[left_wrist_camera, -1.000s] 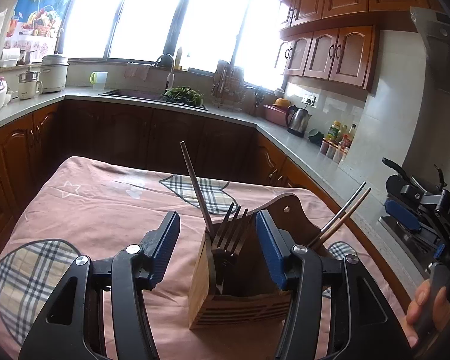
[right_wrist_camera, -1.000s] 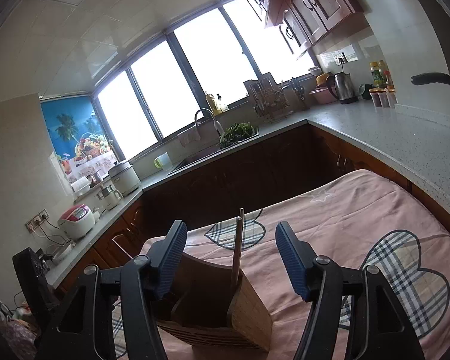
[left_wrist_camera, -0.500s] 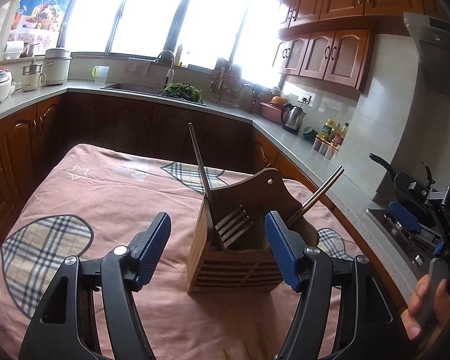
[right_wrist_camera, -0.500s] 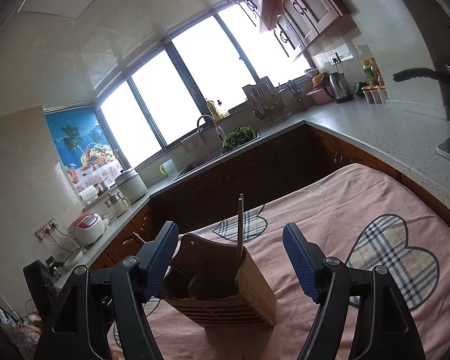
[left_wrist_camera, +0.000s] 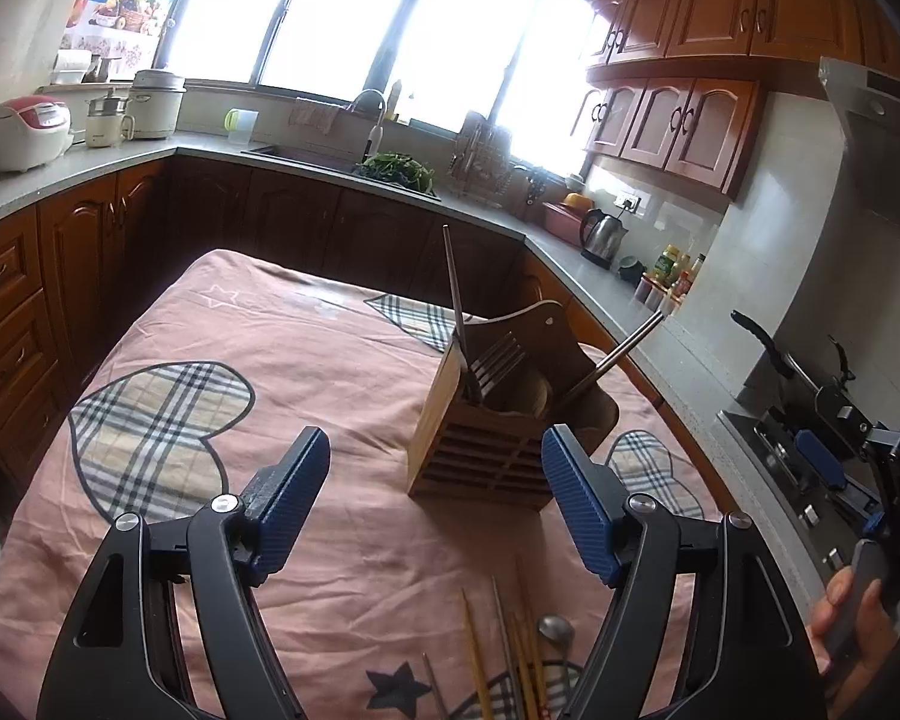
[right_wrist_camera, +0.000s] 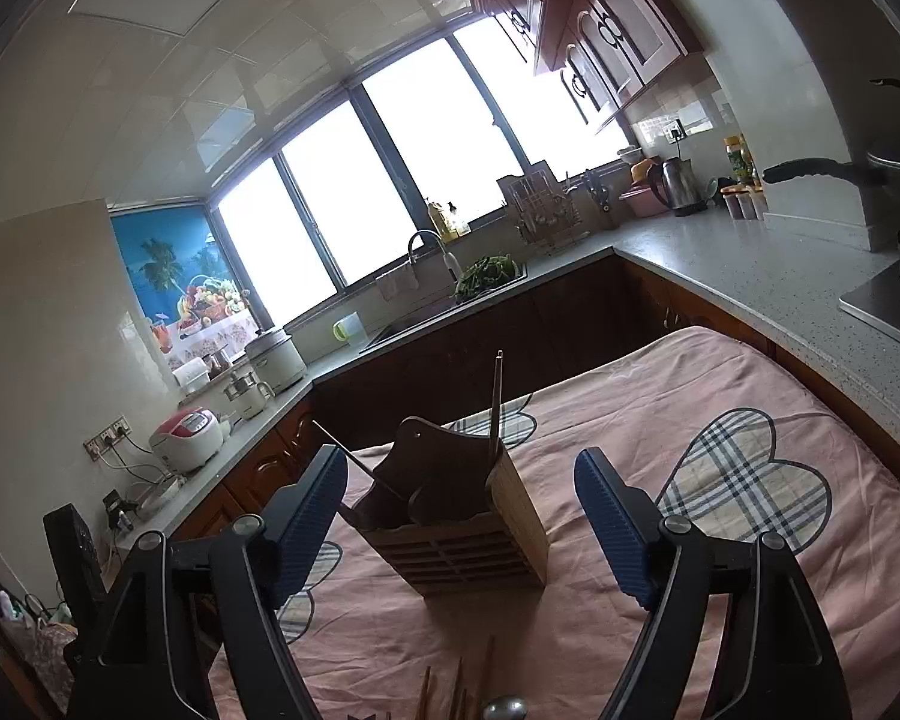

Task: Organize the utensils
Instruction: 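Move both open tools back over the remaining utensils on the cloth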

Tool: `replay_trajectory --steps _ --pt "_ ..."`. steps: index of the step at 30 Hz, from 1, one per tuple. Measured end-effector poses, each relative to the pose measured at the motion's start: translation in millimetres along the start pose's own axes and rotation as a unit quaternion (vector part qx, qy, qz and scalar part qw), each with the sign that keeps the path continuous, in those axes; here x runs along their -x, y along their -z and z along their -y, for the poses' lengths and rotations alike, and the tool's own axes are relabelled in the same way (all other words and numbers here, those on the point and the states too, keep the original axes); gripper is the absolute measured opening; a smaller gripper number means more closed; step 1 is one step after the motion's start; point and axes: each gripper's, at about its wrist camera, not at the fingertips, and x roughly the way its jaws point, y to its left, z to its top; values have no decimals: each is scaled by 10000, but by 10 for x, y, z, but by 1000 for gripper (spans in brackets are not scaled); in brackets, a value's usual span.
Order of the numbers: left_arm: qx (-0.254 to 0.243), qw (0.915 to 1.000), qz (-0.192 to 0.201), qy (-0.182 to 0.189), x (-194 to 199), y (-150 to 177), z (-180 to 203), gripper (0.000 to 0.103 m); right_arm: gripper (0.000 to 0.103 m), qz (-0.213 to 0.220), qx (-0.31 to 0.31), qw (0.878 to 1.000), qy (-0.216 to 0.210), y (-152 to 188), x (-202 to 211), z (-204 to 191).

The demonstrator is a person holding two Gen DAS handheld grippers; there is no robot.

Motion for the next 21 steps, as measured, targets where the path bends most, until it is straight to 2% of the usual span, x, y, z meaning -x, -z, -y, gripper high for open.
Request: replay_trajectory --steps 11,21 --pt "90 9992 -375 -89 247 475 -105 75 81 -501 239 9984 95 478 309 -45" --pt "69 9974 -708 -142 253 791 -130 75 81 -973 307 9947 149 902 361 -10"
